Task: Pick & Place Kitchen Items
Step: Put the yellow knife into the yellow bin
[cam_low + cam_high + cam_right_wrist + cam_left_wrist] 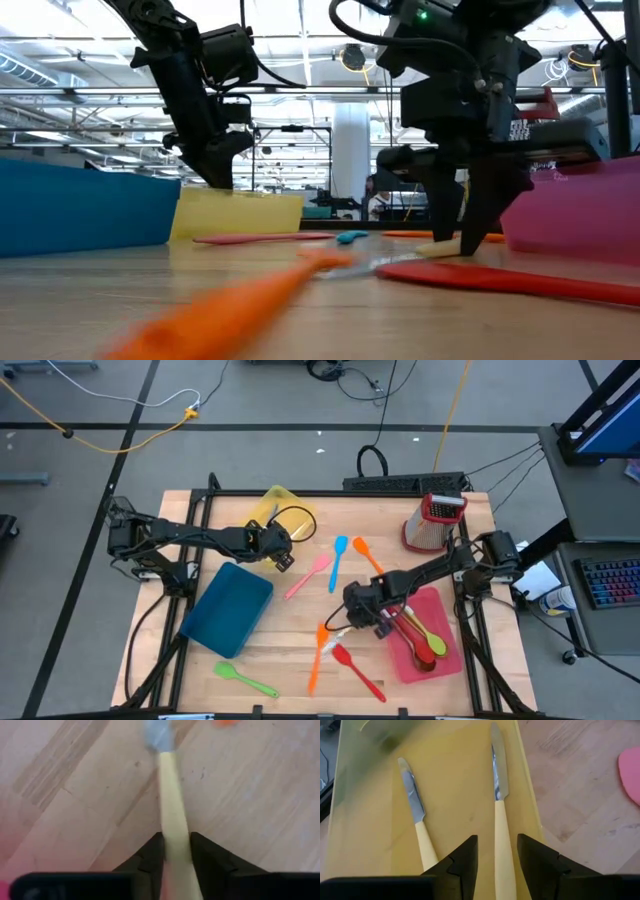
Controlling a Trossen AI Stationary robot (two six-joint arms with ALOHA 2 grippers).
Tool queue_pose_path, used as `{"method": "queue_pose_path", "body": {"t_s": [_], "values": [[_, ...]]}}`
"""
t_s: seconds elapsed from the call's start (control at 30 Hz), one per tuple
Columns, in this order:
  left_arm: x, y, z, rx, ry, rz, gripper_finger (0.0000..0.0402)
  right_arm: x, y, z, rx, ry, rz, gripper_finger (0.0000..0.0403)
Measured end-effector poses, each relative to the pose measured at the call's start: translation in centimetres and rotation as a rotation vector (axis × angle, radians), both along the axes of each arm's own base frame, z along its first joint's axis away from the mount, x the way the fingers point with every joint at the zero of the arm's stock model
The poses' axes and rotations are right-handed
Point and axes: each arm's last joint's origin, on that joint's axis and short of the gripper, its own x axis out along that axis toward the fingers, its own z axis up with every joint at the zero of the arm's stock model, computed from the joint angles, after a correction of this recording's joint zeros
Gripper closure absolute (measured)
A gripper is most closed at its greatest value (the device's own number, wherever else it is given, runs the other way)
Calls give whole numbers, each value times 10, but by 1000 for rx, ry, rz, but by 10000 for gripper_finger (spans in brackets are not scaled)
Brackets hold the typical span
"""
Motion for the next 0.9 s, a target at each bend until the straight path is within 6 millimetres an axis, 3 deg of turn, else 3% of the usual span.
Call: {"method": "queue_pose_path", "body": {"t_s": [0.07, 0.3, 0.43, 0.67, 0.9], "values": [[0, -1, 0, -5, -5, 0, 259, 0, -2, 0, -3, 7, -27, 343], [12, -14, 4, -14, -86, -123, 259, -4, -4, 9, -33, -8, -11, 337], [22, -22, 10, 20, -166, -190, 259, -9, -7, 24, -75, -50, 4, 323], [38, -41, 22, 73, -323, -334, 259, -20, -17, 56, -154, -126, -40, 338], [43, -60, 27, 162, -313, -506, 259, -31, -30, 91, -202, -251, -113, 328]]}}
